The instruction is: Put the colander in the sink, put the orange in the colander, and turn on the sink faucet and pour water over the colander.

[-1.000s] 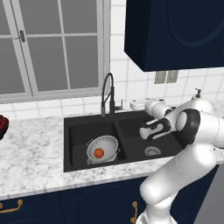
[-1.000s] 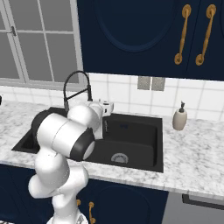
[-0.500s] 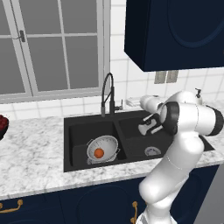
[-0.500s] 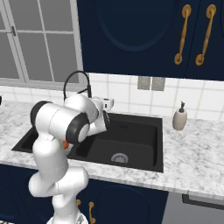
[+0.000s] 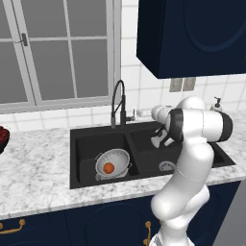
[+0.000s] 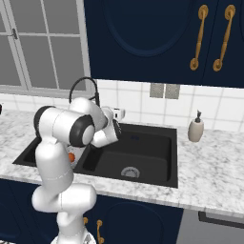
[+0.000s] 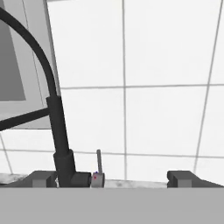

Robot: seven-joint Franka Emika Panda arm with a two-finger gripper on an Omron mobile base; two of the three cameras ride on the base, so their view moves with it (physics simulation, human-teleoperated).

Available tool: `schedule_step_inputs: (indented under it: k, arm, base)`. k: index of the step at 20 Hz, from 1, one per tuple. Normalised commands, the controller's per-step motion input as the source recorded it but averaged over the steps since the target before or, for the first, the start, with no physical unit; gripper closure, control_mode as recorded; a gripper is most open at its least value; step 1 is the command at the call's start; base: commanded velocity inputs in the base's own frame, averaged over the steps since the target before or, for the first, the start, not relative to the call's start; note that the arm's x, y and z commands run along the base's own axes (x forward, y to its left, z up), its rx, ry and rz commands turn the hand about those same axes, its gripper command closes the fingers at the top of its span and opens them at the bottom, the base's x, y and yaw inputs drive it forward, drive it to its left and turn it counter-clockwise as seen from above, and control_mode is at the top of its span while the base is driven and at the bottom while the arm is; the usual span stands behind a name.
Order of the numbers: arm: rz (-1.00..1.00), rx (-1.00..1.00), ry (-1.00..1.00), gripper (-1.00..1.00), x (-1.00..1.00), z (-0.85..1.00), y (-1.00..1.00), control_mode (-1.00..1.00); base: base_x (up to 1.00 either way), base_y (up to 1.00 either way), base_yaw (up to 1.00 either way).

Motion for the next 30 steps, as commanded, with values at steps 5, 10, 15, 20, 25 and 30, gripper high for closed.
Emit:
schedule_step_inputs:
  k: [5, 10, 15, 20, 25, 30]
  arm:
    - [-0.02, 0.00, 0.00, -1.00, 0.04, -0.47, 0.00, -1.00]
    - [-0.02, 0.00, 0.00, -1.00, 0.08, -0.40, 0.00, -1.00]
    - [0.00, 0.00, 0.00, -1.00, 0.19, -0.18, 0.01, -1.00]
    - [0.00, 0.00, 0.00, -1.00, 0.33, -0.15, 0.15, -1.00]
    - [0.00, 0.00, 0.00, -1.00, 0.33, -0.21, 0.16, -1.00]
    - [0.00, 0.00, 0.00, -1.00, 0.39, -0.27, 0.15, -1.00]
  base:
    - [0.00, 0.00, 0.00]
    - [0.00, 0.00, 0.00]
    - [0.00, 0.00, 0.00]
    - [0.00, 0.00, 0.00]
    - [0.00, 0.00, 0.00]
    - [0.00, 0.00, 0.00]
